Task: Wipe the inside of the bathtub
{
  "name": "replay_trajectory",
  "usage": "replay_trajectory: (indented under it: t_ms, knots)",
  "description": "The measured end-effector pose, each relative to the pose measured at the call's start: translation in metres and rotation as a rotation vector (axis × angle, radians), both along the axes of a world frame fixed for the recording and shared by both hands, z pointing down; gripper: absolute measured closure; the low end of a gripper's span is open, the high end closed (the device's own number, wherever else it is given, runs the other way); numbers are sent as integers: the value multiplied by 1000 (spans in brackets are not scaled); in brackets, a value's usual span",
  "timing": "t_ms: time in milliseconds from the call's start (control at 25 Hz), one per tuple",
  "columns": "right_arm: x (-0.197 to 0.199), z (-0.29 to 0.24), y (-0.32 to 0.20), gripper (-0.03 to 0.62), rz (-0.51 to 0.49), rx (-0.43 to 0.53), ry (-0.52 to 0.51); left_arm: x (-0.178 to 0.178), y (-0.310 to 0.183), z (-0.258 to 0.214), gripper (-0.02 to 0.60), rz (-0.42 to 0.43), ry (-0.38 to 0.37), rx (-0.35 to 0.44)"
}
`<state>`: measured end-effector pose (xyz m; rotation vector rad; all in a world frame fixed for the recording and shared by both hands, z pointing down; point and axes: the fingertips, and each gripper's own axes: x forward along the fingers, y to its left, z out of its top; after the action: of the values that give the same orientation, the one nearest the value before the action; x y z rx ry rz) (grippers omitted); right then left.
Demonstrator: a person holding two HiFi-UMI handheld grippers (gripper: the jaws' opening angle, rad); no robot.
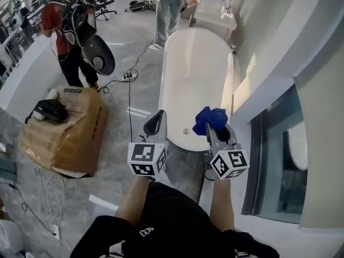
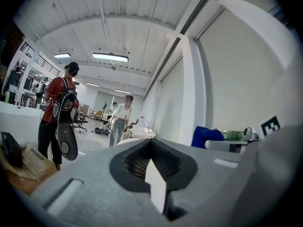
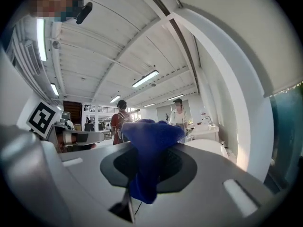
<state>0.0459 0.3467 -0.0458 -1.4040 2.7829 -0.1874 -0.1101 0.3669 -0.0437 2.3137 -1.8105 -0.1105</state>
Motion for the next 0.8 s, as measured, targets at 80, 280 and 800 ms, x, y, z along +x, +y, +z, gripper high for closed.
replay_trajectory:
  t_ms: [80,280,800]
  knots:
    - [-18,-5,-39,516,-5,2,12,-23,-39,-2,580,-14,8,-11]
    - [-31,-23,-126,516,22,25,38,-50,-129,-3,580,-6,25,-34]
    - [5,77,-217,516,75,-217,18,-25,-241,90,580,50,-9,-262]
